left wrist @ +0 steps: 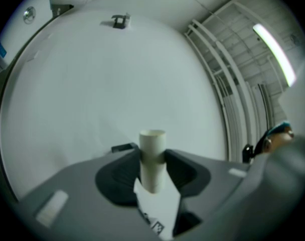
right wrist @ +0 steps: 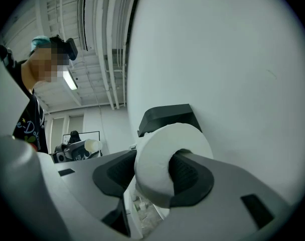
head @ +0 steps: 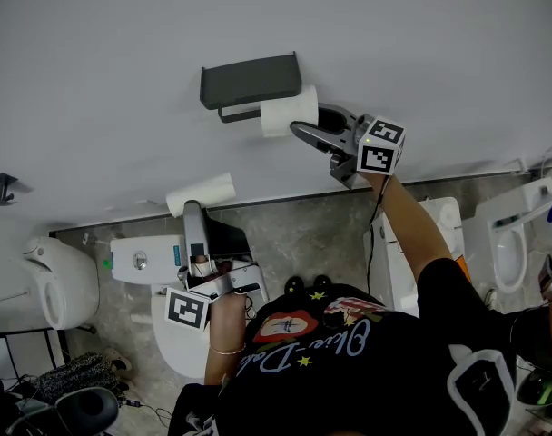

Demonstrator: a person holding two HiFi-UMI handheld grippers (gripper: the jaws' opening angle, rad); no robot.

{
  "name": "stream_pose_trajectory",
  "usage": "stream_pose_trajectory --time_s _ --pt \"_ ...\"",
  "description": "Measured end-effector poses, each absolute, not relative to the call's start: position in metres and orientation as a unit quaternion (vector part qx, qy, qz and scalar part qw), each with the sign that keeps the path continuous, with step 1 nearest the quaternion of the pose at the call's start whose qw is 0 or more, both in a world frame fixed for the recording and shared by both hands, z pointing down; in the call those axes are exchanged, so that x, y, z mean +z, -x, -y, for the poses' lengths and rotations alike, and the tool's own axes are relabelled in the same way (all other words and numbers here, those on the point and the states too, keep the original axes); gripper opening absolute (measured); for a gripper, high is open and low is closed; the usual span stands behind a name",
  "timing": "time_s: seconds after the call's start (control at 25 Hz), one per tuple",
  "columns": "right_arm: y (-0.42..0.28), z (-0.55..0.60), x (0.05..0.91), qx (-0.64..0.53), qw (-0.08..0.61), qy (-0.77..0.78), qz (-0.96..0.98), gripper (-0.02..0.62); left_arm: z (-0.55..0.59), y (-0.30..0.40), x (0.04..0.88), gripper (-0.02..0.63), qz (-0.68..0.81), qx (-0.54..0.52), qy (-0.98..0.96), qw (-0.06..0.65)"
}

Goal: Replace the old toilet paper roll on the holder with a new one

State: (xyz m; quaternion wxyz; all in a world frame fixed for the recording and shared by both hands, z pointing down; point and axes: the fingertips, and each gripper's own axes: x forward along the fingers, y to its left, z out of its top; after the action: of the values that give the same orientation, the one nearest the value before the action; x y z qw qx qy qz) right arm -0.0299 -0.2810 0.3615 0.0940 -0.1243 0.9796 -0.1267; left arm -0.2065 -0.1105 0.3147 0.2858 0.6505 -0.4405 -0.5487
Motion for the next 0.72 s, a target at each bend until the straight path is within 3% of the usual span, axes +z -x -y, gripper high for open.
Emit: stream_pose_trajectory --time_s 0.72 --pt "0.035 0.2847 0.3683 -0.104 0.031 0.151 -0.983 0.209 0.1066 0.2098 0.3207 0.147 0.44 -0.548 -0.649 0.292"
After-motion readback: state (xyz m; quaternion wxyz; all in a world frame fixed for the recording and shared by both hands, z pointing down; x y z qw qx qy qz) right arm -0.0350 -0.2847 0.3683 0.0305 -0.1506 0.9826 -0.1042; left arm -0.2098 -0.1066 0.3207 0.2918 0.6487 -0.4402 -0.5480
